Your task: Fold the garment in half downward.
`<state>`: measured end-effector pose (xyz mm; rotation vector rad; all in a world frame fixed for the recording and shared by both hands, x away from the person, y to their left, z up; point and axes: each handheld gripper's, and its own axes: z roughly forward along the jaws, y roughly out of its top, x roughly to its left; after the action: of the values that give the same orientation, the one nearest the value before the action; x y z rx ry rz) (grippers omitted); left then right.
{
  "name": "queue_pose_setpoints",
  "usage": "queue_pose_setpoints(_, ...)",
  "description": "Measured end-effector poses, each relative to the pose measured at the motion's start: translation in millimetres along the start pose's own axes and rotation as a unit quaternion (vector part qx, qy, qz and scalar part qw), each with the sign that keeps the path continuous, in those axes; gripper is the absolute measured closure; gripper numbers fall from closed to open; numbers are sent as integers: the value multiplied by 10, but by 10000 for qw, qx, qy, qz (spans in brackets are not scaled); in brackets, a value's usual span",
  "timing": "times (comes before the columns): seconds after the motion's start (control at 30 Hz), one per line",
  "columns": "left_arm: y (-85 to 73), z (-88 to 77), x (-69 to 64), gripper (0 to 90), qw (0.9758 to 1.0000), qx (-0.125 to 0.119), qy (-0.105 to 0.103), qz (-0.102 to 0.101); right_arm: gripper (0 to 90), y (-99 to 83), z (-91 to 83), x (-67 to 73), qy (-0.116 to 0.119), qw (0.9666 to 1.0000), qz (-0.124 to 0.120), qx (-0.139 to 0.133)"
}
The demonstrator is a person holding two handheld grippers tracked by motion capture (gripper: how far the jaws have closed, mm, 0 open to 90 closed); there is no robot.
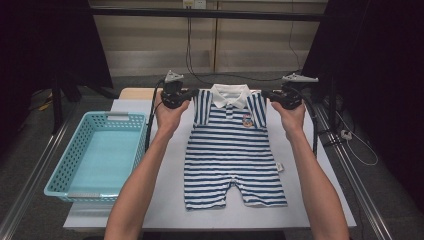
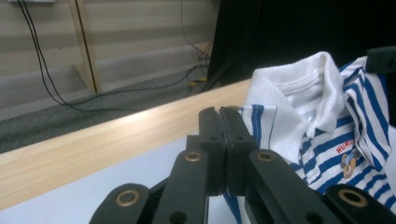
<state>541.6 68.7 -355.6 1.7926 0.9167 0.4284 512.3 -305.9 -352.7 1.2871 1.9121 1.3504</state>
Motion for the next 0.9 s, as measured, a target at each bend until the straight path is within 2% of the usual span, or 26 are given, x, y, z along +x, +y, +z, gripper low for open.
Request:
queue_pose_setpoints(0.23, -104, -27, -25, 888, 10000, 59, 47, 23, 868, -135, -19, 24, 61, 9999, -5, 85)
queue_pose_setpoints(0.47, -180, -60, -89, 888, 10000, 50, -37, 45, 868, -209, -44, 66, 155, 9999, 1, 65)
queue_pose_setpoints(0.57, -190, -89, -106, 887, 9998, 102, -41, 163, 868, -243, -67, 90, 175, 9998, -9, 59)
queue_pose_setpoints(0.67, -199, -140, -121, 887, 9998, 49, -59, 165, 868, -269, -94, 108, 197, 9998, -19, 49)
queue_pose_setpoints(0.7, -198, -162, -112, 887, 9996, 108, -67, 251, 868, -276, -111, 118, 210, 9998, -12, 40)
queue_pose_setpoints(0.9, -235, -243, -151, 887, 9994, 54, -158, 300, 868, -308, -206, 168, 260, 9996, -75, 10)
